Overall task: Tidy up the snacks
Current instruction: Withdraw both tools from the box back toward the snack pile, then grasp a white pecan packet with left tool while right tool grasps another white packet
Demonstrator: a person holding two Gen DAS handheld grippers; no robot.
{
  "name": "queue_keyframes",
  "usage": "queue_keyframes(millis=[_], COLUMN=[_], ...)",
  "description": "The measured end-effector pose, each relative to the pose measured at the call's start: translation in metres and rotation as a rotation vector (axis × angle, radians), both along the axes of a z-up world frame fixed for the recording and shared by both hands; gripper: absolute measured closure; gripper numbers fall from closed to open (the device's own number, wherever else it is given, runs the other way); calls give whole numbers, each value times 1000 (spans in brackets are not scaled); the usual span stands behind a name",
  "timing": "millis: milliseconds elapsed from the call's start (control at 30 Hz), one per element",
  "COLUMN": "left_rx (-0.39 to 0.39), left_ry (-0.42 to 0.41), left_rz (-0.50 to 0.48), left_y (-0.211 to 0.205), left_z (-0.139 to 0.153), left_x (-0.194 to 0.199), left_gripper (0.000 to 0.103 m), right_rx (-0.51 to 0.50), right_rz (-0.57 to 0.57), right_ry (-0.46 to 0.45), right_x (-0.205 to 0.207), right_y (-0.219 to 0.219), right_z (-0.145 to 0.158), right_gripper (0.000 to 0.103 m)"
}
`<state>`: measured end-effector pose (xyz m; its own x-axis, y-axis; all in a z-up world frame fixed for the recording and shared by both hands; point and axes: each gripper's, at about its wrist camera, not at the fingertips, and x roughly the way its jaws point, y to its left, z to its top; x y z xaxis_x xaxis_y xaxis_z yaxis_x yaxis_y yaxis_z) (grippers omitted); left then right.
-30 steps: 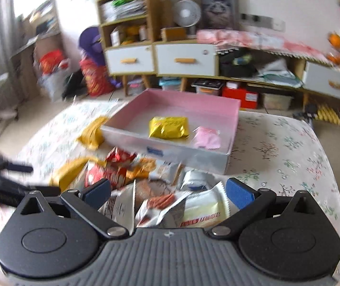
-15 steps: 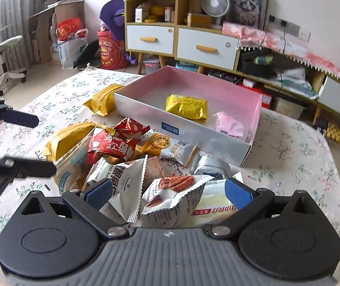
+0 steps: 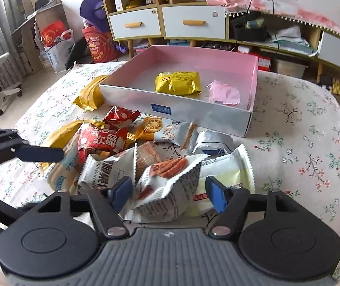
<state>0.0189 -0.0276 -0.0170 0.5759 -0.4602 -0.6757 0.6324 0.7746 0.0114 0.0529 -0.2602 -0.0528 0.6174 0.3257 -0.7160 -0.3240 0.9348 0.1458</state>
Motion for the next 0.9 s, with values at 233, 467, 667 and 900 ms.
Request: queue_keyframes(millis=[233,467,667,900], left_rx=[41,40,23,19], left_ry=[-3,26,43,42], left_rz=[-46,-71,-93,-79], left_y=[-12,-18,-21,-24], left_z=[-4,-4,-8,-11], left_x=[12,21,25,31], left_gripper=[47,43,29,24], right_rx=[21,45,61,69], right_rz=[1,-14,-17,-48], right_ry=[10,29,40,52], right_x=[3,7,8,14], right_y=[-1,-10,-14,-11], right_z=[2,4,2,-1], right_gripper=[52,59,55,53])
